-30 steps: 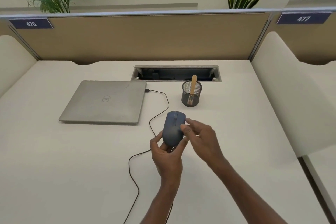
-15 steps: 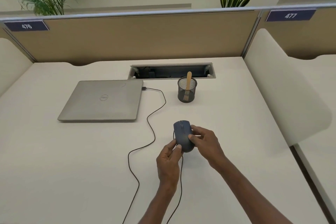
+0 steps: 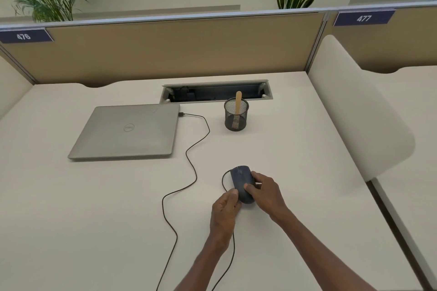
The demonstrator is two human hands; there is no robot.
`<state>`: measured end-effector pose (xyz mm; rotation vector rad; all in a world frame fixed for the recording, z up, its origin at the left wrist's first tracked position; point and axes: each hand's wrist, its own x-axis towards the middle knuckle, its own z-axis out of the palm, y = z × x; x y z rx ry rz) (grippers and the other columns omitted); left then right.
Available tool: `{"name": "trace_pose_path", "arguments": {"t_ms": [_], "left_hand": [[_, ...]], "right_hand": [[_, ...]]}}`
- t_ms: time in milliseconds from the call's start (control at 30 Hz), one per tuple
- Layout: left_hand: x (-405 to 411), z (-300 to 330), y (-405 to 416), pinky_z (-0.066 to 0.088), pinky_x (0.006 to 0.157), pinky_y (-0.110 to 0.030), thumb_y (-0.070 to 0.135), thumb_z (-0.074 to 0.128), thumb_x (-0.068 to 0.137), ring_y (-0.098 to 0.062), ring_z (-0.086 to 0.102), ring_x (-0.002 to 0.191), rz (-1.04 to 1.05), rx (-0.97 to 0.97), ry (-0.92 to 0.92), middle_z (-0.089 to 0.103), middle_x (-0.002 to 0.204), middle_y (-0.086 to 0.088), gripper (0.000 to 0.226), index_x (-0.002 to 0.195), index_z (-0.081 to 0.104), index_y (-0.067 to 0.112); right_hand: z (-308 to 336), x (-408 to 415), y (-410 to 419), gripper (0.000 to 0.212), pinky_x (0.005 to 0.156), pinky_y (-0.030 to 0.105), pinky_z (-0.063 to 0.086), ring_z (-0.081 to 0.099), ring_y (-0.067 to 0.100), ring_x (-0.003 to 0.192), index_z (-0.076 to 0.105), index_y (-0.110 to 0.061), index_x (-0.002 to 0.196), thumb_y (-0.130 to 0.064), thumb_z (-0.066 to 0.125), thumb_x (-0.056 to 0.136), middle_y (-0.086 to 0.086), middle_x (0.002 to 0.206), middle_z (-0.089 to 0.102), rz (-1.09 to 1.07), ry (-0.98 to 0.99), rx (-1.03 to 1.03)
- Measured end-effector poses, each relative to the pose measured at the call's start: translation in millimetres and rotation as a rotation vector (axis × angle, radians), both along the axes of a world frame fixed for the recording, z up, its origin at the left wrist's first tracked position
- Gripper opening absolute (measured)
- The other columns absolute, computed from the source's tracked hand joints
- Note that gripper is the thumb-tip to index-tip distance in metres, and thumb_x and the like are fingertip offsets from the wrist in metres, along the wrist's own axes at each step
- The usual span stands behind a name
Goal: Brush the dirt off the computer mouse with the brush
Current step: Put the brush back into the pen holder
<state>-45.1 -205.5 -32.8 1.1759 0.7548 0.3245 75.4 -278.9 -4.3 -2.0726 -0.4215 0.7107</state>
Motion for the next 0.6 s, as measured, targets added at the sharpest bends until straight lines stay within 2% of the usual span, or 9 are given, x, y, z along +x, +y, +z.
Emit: {"name": "trace_pose_path", "arguments": {"t_ms": [133,233,333,400,467,533,600], "left_hand": [[2,2,2,0.038,0.076,-0.037,0.039,0.051,0.106,-0.023,0.043,0.079,0.017,0.043,0.089,0.052,0.073,0.001,0.038,0.073,0.064,0.025],[5,3,8,0.036,0.065,-0.032,0.049,0.046,0.107,-0.017,0.041,0.068,-0.004,0.117,0.227,0.05,0.064,0.005,0.05,0.073,0.067,0.019],[6,1,16,0.039,0.066,-0.033,0.06,0.039,0.106,-0.015,0.046,0.066,-0.05,0.179,0.29,0.056,0.066,0.002,0.064,0.087,0.072,0.009],[6,2,22,0.038,0.065,-0.031,0.063,0.035,0.105,-0.014,0.045,0.064,-0.058,0.191,0.315,0.054,0.064,0.004,0.069,0.088,0.071,0.006],[5,0,27,0.042,0.067,-0.029,0.069,0.032,0.103,-0.012,0.051,0.066,-0.077,0.194,0.32,0.061,0.069,0.004,0.073,0.09,0.073,0.01],[3,-4,33,0.045,0.074,-0.029,0.082,0.03,0.091,-0.01,0.057,0.074,-0.091,0.19,0.316,0.069,0.081,0.003,0.08,0.089,0.074,0.015],[1,-7,37,0.045,0.08,-0.028,0.091,0.029,0.079,-0.008,0.058,0.082,-0.084,0.189,0.305,0.069,0.088,0.005,0.074,0.086,0.069,0.029]], "right_hand": [[-4,-2,1,0.026,0.08,0.043,0.055,0.064,0.027,0.091,0.063,-0.006,0.104,-0.021,0.07,0.084,0.008,0.098,0.067,0.058,-0.09,-0.06],[-8,-1,4,0.025,0.07,0.038,0.052,0.061,0.025,0.082,0.06,-0.008,0.093,-0.024,0.075,0.081,0.007,0.09,0.062,0.1,-0.126,-0.08],[-14,-1,7,0.028,0.059,0.02,0.036,0.053,0.014,0.075,0.052,-0.019,0.085,-0.028,0.077,0.077,0.005,0.091,0.057,0.134,-0.16,-0.099],[-17,-2,11,0.031,0.057,0.017,0.032,0.049,0.008,0.075,0.048,-0.022,0.085,-0.029,0.077,0.075,0.003,0.094,0.055,0.155,-0.178,-0.103],[-18,-5,14,0.034,0.057,0.016,0.033,0.048,0.007,0.078,0.047,-0.022,0.091,-0.028,0.077,0.076,0.002,0.097,0.053,0.167,-0.196,-0.107],[-22,-7,18,0.035,0.058,0.015,0.032,0.049,0.011,0.083,0.047,-0.022,0.094,-0.027,0.077,0.077,0.003,0.098,0.052,0.173,-0.211,-0.106],[-26,-8,22,0.034,0.06,0.015,0.03,0.05,0.017,0.087,0.047,-0.02,0.094,-0.029,0.075,0.077,0.004,0.098,0.053,0.179,-0.221,-0.115]]}}
